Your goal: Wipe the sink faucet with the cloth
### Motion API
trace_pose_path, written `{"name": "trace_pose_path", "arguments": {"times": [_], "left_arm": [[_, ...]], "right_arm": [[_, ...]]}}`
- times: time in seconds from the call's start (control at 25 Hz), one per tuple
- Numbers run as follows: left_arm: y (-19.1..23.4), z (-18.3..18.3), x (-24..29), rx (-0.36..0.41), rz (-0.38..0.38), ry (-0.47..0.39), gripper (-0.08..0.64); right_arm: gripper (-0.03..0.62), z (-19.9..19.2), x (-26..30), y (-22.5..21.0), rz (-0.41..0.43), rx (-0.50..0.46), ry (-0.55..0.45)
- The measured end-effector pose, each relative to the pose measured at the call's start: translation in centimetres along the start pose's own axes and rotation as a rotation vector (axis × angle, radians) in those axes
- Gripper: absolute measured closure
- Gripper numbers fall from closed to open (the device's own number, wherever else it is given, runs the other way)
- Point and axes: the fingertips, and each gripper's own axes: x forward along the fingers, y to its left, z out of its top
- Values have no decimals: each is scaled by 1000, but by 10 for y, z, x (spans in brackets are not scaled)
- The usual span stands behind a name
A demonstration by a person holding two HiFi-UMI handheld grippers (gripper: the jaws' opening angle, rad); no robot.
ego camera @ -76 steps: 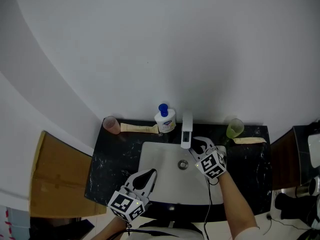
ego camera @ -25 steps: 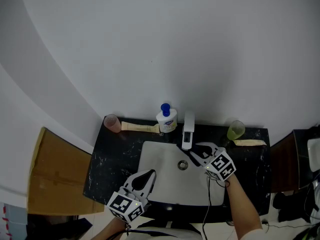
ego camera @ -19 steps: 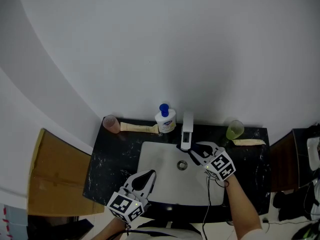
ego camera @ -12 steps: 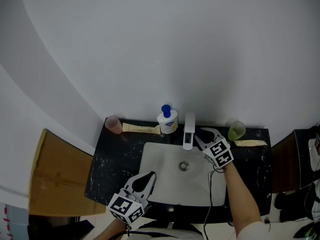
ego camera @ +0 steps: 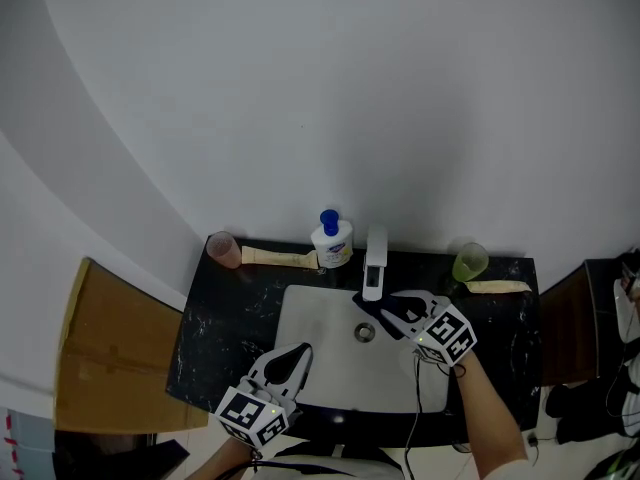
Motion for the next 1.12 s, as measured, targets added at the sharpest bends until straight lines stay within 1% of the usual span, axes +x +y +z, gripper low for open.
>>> {"name": "trace_pose_path", "arguments": {"times": [0.04, 0.12, 0.28, 0.36, 0.48, 0.56, 0.64, 0.76, 0.84, 0.92, 1.0, 1.12], "left_arm": [[0, 0, 0, 0, -1, 0, 558], [0, 1, 1, 0, -1, -1, 558], [2, 2, -1, 3, 9, 0, 558], [3, 2, -3, 2, 18, 1, 558], [5, 1, -6, 3, 29, 2, 558], [7, 1, -7, 4, 34, 2, 558], [7, 1, -7, 3, 34, 3, 558], [5, -1, -5, 0, 24, 4, 558], [3, 0, -3, 0, 16, 5, 558], [1, 3, -2, 1, 13, 8, 558], [1, 2, 0, 1, 5, 3, 558], [1, 2, -1, 2, 4, 1, 558]], "right_arm": [[489, 0, 0, -1, -5, -5, 2], [489, 1, 3, -12, -42, -18, 9], [489, 9, 14, -59, -177, -26, 9], [489, 14, 20, -81, -228, -26, 14], [489, 16, 23, -95, -257, -31, 27], [489, 14, 22, -87, -229, -25, 23], [489, 10, 20, -67, -155, -13, 17], [489, 2, 12, -28, -19, -9, 22], [489, 2, 5, -9, 32, -11, 18], [489, 3, 0, -2, 43, -7, 6], [489, 4, 0, -5, 31, -5, 5], [489, 4, 7, -24, -34, -26, 21]]}}
